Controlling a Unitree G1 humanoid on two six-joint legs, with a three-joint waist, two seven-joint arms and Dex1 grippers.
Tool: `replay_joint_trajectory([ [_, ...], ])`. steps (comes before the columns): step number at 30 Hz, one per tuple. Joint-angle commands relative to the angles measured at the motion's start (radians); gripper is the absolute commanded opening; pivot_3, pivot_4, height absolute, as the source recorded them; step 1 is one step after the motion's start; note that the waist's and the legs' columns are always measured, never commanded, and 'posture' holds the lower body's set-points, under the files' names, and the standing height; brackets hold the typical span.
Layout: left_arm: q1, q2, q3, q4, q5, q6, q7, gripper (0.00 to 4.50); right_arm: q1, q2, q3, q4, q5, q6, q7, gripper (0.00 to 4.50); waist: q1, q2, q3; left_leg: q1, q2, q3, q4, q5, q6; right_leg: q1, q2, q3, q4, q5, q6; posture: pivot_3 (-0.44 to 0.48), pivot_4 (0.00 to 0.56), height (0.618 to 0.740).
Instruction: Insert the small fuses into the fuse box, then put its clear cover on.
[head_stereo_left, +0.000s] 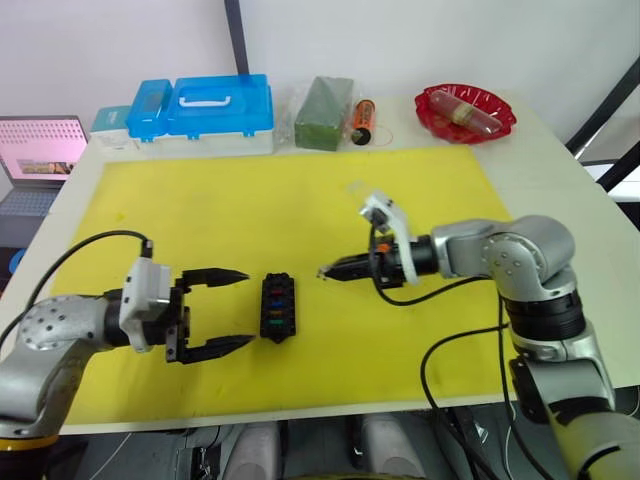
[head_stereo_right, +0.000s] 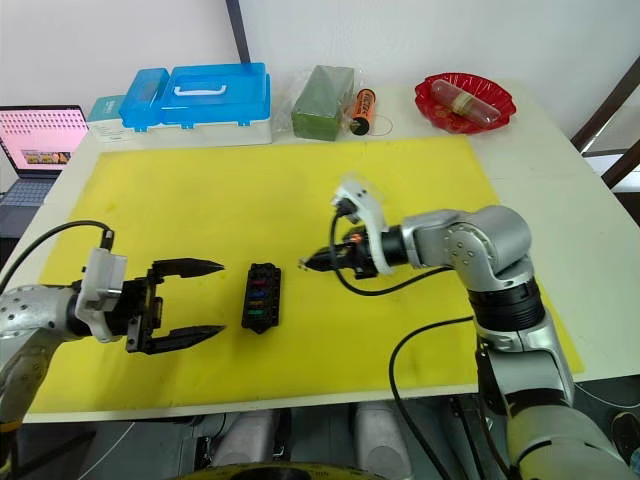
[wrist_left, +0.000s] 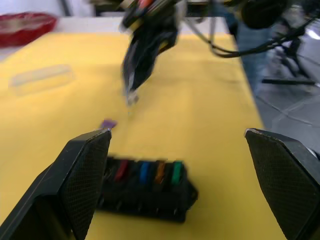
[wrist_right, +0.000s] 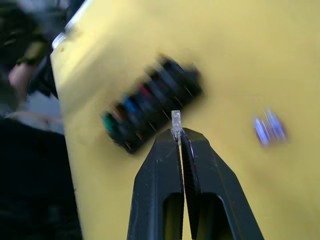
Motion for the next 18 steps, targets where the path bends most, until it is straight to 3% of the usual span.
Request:
replay_joint_trajectory([
  [1, 0.021, -0.004, 0.043, -0.008, -0.006, 0.009, 0.04, 4.5, -0.032, 0.019, 0.073, -0.047, -0.059, -0.111, -0.009, 0.03, 0.004, 0.0, 0.0, 0.0, 0.0, 0.0, 0.0, 0.0, 0.0, 0.0, 0.0, 0.0, 0.0, 0.0, 0.0, 0.0, 0.15, 0.74],
  [8, 0.055, -0.036, 0.011, -0.017, 0.028, 0.017, 0.111, 4.5, -0.075, 0.086, 0.219, 0.019, -0.187, -0.285, -0.001, 0.03, 0.009, 0.0, 0.0, -0.001, -0.001, 0.0, 0.001, 0.0, 0.0, 0.0, -0.002, 0.0, -0.001, 0.0, 0.0, 0.0, 0.15, 0.74],
  [18, -0.006, -0.041, -0.024, 0.091, 0.051, -0.006, 0.056, 4.5, -0.1, 0.077, 0.328, 0.077, -0.312, -0.412, 0.084, 0.03, 0.009, 0.0, 0.0, -0.001, -0.001, 0.0, 0.001, 0.0, 0.0, -0.001, -0.002, -0.001, 0.001, -0.001, -0.003, 0.0, 0.15, 0.74],
])
